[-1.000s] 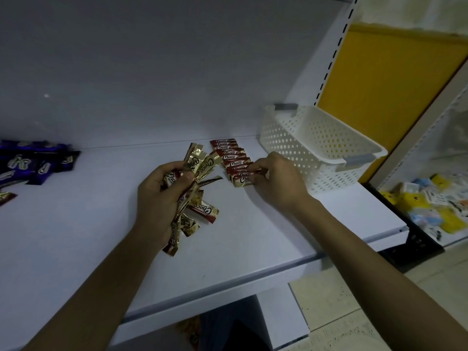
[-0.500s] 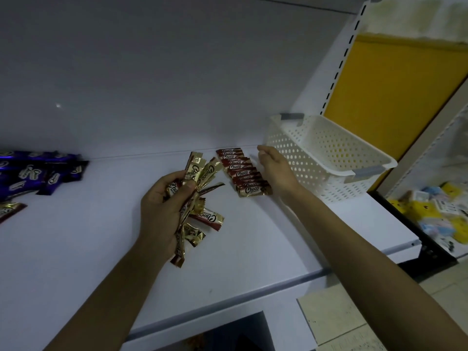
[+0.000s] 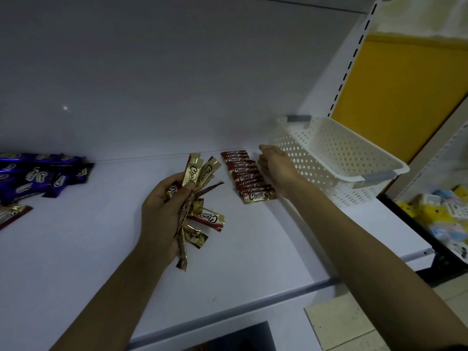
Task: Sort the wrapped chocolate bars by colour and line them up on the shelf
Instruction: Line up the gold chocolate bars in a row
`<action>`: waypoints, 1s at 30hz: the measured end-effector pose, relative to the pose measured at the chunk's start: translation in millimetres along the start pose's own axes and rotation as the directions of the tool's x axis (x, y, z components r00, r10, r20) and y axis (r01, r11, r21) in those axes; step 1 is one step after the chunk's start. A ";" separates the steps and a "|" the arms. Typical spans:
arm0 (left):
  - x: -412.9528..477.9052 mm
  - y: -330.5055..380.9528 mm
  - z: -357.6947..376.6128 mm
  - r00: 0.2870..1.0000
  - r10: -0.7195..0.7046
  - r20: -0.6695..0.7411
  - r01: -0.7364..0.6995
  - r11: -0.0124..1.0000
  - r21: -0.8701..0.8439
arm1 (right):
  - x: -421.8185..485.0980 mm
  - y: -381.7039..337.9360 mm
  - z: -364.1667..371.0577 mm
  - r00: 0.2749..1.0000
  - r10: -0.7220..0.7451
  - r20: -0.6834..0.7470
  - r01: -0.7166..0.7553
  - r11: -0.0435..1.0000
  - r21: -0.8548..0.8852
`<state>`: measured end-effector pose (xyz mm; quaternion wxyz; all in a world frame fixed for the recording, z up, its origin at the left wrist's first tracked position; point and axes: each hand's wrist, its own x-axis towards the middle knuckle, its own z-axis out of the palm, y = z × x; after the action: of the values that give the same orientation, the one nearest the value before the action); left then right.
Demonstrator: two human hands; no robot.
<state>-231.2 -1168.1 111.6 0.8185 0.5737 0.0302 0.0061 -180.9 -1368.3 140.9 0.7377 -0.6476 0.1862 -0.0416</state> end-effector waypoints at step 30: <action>-1.9 -0.4 -11.2 0.997 -0.067 -0.037 0.054 0.958 -0.280 | -115.0 47.2 36.0 0.909 -0.218 0.355 0.329 0.898 -0.293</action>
<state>-233.7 -1157.8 107.6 0.8901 0.4511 0.0656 -0.0013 -284.1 -1292.2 123.7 0.6186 -0.7853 -0.0229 -0.0097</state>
